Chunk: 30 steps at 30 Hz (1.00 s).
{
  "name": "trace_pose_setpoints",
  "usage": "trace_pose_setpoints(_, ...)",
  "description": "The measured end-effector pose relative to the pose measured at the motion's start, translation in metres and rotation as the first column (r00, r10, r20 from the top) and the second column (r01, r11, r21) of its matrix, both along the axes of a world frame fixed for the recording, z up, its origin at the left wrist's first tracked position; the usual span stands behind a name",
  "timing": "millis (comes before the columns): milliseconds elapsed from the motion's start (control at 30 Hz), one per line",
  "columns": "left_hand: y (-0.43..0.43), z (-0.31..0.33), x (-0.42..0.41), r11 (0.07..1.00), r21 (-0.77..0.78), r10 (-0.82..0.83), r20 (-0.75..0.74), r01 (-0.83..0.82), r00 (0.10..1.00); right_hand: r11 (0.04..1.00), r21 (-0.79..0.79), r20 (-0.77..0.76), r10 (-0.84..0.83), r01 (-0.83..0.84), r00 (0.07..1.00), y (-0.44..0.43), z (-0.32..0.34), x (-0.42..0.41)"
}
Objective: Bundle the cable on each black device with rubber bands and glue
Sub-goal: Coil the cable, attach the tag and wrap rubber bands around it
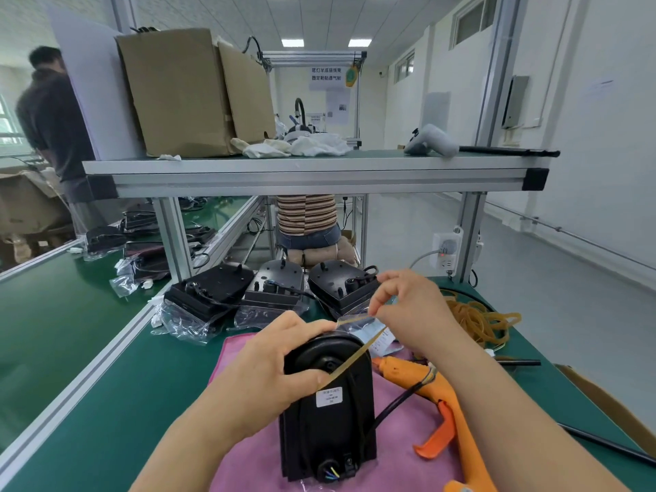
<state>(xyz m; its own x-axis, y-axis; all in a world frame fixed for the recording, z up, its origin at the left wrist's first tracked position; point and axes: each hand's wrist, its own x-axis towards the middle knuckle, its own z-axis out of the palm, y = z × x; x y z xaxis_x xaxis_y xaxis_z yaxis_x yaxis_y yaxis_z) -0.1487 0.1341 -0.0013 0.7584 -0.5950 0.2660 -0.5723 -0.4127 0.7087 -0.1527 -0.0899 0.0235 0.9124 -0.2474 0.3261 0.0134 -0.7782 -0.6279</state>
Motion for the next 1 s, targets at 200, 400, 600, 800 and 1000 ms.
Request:
trace_pose_setpoints(200,0.001,-0.001,0.001,1.000,0.009,0.010,0.007,-0.010,1.000,0.985,0.161,-0.188,0.099,-0.069,0.977,-0.008,-0.019,-0.010)
trace_pose_setpoints(400,0.001,-0.002,0.001,1.000,0.003,0.004,0.015,-0.004,1.000,0.974,0.199,-0.137,0.138,-0.109,0.981,0.005,-0.018,-0.017)
trace_pose_setpoints(600,0.003,-0.004,0.006,0.999,-0.022,0.023,-0.040,-0.023,0.999,0.926,0.359,-0.125,0.170,-0.116,0.977,0.008,-0.022,-0.020)
trace_pose_setpoints(800,0.012,-0.005,0.016,0.960,-0.240,0.085,-0.249,-0.147,0.965,0.755,0.622,-0.135,0.364,-0.208,0.921,0.008,-0.028,-0.023)
trace_pose_setpoints(1000,0.018,-0.012,0.027,0.782,-0.580,-0.222,-0.599,-0.227,0.769,0.673,0.643,-0.048,0.511,-0.365,0.858,0.022,-0.040,-0.023)
